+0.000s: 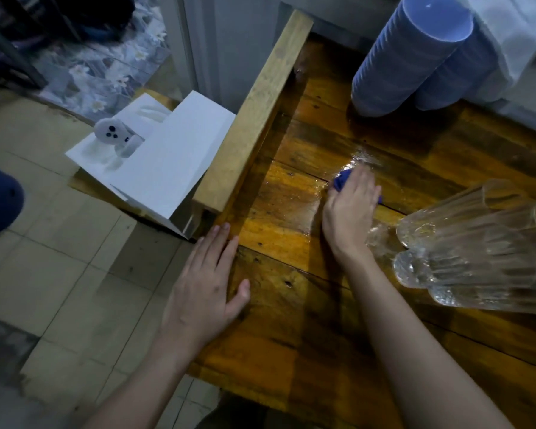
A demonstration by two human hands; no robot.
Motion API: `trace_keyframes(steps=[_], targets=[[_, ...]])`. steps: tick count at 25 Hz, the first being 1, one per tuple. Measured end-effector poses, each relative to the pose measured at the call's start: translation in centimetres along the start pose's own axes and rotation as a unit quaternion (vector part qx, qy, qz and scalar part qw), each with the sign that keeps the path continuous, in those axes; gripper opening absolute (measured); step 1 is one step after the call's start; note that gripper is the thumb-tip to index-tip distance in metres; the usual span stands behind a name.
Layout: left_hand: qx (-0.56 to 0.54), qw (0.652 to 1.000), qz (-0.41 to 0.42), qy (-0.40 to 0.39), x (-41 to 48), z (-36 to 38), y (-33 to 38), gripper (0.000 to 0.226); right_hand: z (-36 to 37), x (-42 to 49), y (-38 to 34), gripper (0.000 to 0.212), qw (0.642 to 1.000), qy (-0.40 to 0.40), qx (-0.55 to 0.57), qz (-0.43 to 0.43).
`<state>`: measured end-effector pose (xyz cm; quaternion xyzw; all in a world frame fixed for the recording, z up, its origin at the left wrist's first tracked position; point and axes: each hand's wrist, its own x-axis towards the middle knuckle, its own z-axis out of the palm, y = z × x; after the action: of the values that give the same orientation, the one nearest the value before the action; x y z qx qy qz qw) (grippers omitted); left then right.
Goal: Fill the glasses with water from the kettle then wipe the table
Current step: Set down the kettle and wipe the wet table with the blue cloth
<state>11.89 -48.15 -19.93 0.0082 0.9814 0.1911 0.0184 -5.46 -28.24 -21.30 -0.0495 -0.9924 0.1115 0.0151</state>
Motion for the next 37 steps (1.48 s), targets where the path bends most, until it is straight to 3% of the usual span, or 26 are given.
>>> trace_keyframes(steps=[5,8,11,14,20,22,26,29,31,37], targets=[[0.019,1.000,-0.010,-0.006,0.0,0.0,0.1,0.068,1.4,-4.7,-7.4,0.063,0.973,-0.024,0.030,-0.229],[0.022,1.000,-0.009,-0.007,0.1,0.1,0.2,0.067,1.2,-8.4,-6.3,0.063,0.963,-0.049,0.015,-0.265],[0.013,1.000,-0.012,-0.004,0.1,0.2,0.1,0.068,-0.1,-10.6,-1.6,0.068,0.965,-0.079,-0.006,-0.251],[0.003,1.000,-0.014,0.005,0.0,0.3,-0.1,0.068,-1.2,-9.2,1.2,0.068,0.980,-0.083,-0.021,-0.181],[0.004,1.000,-0.001,0.005,0.0,0.3,-0.1,0.067,0.2,1.4,-3.1,0.066,0.997,-0.061,-0.020,-0.053],[0.013,1.000,-0.004,0.003,-0.1,0.2,0.0,0.067,0.9,2.6,-5.8,0.065,0.994,-0.052,-0.020,-0.090],[0.021,1.000,0.001,0.001,0.0,0.1,0.1,0.066,1.6,-1.9,-9.8,0.067,0.969,-0.055,0.016,-0.241],[0.013,1.000,-0.005,-0.008,0.1,0.0,0.2,0.067,0.4,-6.9,-7.5,0.064,0.939,-0.098,0.028,-0.329],[0.002,1.000,-0.005,-0.014,0.2,0.0,0.2,0.068,-0.6,-9.5,-3.7,0.064,0.934,-0.120,0.017,-0.337],[-0.016,1.000,-0.006,-0.015,0.2,0.3,0.0,0.069,-1.6,-8.2,3.4,0.070,0.986,-0.083,-0.007,-0.146]])
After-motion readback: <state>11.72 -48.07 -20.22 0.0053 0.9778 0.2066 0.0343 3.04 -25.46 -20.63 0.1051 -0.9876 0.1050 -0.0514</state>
